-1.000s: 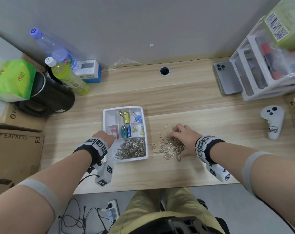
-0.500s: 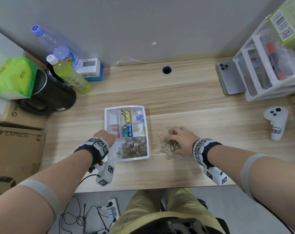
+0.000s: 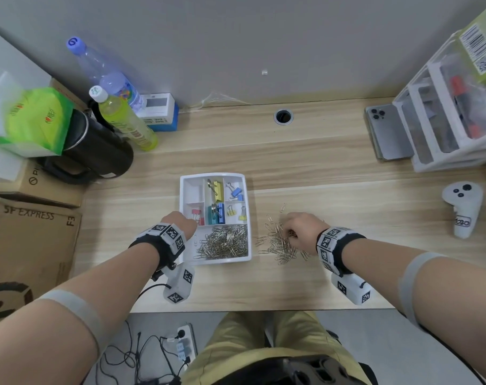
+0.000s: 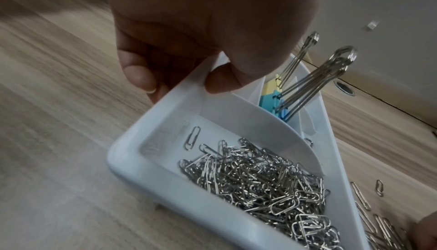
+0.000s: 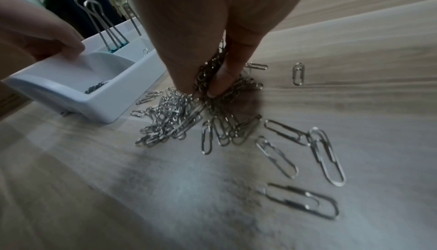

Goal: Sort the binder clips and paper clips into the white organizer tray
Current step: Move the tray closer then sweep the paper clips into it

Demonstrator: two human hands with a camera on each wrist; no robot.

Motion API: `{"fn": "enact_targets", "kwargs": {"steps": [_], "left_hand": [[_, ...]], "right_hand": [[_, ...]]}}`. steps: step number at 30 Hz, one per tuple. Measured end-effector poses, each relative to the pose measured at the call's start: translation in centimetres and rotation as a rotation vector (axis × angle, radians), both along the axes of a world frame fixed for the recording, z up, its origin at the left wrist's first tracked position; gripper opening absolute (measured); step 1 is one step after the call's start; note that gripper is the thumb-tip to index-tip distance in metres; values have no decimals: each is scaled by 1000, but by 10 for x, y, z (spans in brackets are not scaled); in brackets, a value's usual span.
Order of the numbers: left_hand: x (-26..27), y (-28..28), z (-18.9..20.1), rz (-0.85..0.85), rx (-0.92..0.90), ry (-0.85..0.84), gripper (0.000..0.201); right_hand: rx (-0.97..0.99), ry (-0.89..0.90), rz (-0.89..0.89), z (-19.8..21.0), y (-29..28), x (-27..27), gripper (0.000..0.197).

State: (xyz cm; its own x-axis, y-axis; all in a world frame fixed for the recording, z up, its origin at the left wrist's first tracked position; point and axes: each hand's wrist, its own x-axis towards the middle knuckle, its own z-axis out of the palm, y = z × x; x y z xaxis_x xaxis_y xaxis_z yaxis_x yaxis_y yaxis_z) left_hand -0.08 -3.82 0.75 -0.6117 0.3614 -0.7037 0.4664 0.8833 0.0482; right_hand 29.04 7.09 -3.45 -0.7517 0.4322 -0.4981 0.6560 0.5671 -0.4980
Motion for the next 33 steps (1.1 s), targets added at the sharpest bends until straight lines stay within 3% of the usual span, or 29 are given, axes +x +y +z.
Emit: {"fn": "enact_targets", "kwargs": {"steps": [10,22,27,33], "left_hand": [[-4,-2,3,-44,6,-30,14],[-12,-9,-4,-58,44,-89,22],[-14,-11,-5,-57,44,-95,18],[-13,-8,-1,-59,3,-92,19]], "right_hand": [[-96,24,-28,25,1,-37,15],[-110,176,73,24,-49,-121,19],[-65,171,193,20,-56,-125,24],[28,194,162,33,-38,-104,32]]}}
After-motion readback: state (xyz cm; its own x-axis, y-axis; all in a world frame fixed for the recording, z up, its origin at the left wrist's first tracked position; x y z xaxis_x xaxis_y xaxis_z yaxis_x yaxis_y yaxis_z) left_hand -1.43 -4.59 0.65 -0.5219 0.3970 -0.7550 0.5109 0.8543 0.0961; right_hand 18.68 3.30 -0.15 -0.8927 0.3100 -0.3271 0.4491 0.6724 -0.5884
